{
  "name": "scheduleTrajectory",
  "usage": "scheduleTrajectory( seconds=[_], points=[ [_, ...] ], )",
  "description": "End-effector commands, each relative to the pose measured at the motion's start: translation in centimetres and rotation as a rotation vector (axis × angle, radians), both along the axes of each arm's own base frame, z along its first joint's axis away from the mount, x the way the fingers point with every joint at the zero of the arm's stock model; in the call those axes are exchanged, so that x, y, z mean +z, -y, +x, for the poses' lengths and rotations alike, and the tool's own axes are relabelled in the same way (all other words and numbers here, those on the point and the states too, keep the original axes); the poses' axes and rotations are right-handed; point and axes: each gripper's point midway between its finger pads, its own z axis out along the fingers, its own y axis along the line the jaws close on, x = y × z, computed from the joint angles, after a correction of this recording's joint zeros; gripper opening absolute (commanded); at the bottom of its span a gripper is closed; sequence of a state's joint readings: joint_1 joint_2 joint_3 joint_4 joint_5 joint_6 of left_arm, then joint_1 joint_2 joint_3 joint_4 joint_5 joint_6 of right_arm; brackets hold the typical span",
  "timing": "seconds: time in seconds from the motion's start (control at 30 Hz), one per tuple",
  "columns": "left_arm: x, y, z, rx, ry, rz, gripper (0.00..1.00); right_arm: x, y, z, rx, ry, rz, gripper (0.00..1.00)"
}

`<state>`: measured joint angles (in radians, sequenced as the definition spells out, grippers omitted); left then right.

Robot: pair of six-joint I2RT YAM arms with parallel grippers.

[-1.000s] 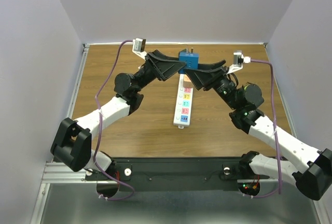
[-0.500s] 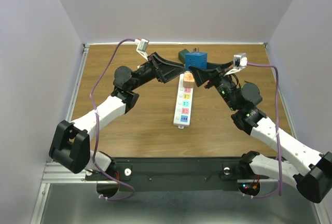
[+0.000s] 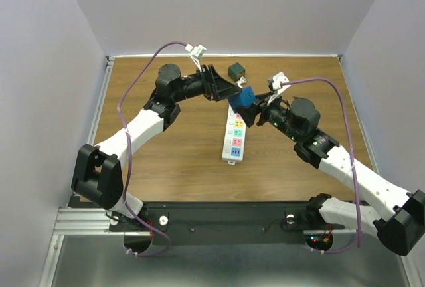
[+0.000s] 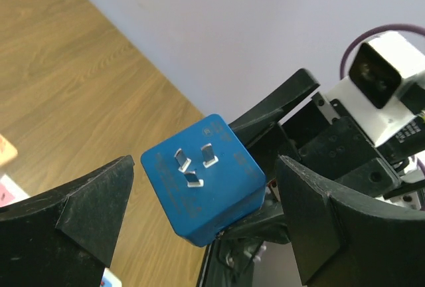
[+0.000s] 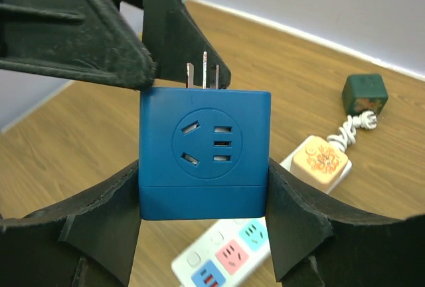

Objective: Insert the plug

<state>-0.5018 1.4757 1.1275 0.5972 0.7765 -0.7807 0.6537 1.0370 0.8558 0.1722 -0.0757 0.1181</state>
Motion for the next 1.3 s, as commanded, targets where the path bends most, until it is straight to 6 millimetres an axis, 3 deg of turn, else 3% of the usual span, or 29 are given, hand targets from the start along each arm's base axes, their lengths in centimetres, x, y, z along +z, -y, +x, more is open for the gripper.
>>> scheduleTrajectory(
  seconds=[0.0,0.3,0.5,0.57,0.6,0.63,0.67,0.73,0.77,0.83,0.93,0.97,1.0,1.03,1.1,1.2,1.27],
  points=[
    [-0.7,0.3,-1.0,-0.081,0.013,0.044,0.99,2.2,-0.2,-0.3,0.048,0.077,-0.049,0.0],
    [-4.6,0.6,-2.3,-0.156,-0.084,0.121,0.99,1.4,-0.8,-0.1,0.09,0.097,-0.134,0.01],
    [-6.2,1.6,-3.6,-0.231,-0.116,0.14,0.99,1.3,-1.5,-0.6,0.15,0.106,-0.15,0.0],
    [-6.3,2.3,-4.3,-0.269,-0.117,0.142,0.87,1.1,-1.5,-0.7,0.148,0.104,-0.155,0.0],
    [-6.3,2.5,-4.8,-0.297,-0.114,0.141,0.76,1.2,-1.4,-0.7,0.147,0.108,-0.155,0.0],
    [-6.3,2.6,-5.0,-0.306,-0.113,0.139,0.63,1.3,-1.3,-0.8,0.148,0.11,-0.155,0.0],
    [-6.4,2.9,-5.3,-0.321,-0.123,0.138,0.39,1.1,-1.2,-0.7,0.136,0.104,-0.153,0.0],
    [-6.1,2.9,-5.6,-0.341,-0.113,0.126,0.06,1.3,-0.8,-0.5,0.108,0.1,-0.144,0.02],
    [-6.2,2.9,-5.9,-0.346,-0.134,0.121,0.0,1.5,-0.6,-0.6,0.099,0.097,-0.134,0.06],
    [-5.7,2.7,-6.5,-0.365,-0.141,0.087,0.0,1.5,-0.1,-0.3,0.067,0.091,-0.126,0.24],
    [-3.3,2.1,-6.8,-0.365,-0.077,0.0,0.0,1.8,0.3,-0.1,0.035,0.09,-0.115,0.43],
    [-3.4,1.7,-7.0,-0.362,-0.085,-0.021,0.0,2.0,0.5,0.0,0.018,0.089,-0.107,0.6],
    [-2.5,1.0,-6.9,-0.353,-0.138,-0.063,0.0,2.3,0.7,0.1,0.01,0.09,-0.096,0.69],
    [-0.8,0.4,-7.1,-0.355,-0.05,-0.128,0.0,2.8,0.8,0.1,0.005,0.1,-0.076,0.84],
    [-0.2,-0.4,-7.5,-0.374,-0.138,-0.205,0.0,3.8,0.8,-0.4,0.022,0.11,-0.024,0.94],
    [2.8,-2.0,-9.4,-0.448,0.035,-0.373,0.0,5.4,0.5,-1.0,0.053,0.146,0.028,0.97],
    [3.7,-2.7,-10.3,-0.519,-0.033,-0.431,0.0,6.3,0.4,-1.2,0.062,0.166,0.053,1.0]
  ],
)
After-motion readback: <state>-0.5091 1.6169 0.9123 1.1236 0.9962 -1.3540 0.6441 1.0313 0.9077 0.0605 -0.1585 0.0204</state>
